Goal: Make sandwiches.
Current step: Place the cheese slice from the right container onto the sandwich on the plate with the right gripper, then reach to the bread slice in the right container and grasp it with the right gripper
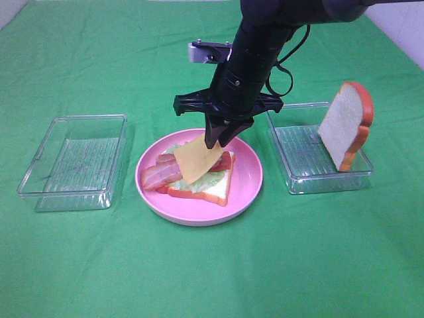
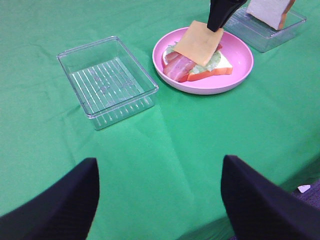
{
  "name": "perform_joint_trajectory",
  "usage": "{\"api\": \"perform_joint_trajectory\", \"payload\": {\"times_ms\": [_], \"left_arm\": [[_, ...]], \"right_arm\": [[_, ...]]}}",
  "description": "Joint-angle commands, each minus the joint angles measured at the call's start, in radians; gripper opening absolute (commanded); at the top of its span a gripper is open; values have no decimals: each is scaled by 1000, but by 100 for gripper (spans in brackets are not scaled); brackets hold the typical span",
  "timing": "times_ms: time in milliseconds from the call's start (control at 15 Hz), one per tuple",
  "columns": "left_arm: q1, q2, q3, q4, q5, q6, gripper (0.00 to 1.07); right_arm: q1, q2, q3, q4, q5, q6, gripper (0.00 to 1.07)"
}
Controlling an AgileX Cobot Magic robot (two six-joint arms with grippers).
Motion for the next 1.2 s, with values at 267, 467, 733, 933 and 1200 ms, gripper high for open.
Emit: {"api": "perform_joint_trajectory", "payload": {"times_ms": [267,467,733,933,1200], "left_arm": [[2,-17,1,0,-10,0,66],[2,-17,1,0,-10,-1,66],[2,-17,1,0,-10,-1,66],[2,-17,1,0,-10,-1,66],[2,-17,1,0,-10,-1,66]], "right_arm": [[-4,-10,-10,-109,61,-3,83],[-5,-59,-53,-222,152,2,83],[-16,-134,-72,-279,165,10,83],[-122,-214,-72,-270,200,12,83],[-215,-271,-72,-271,222,12,83]]}}
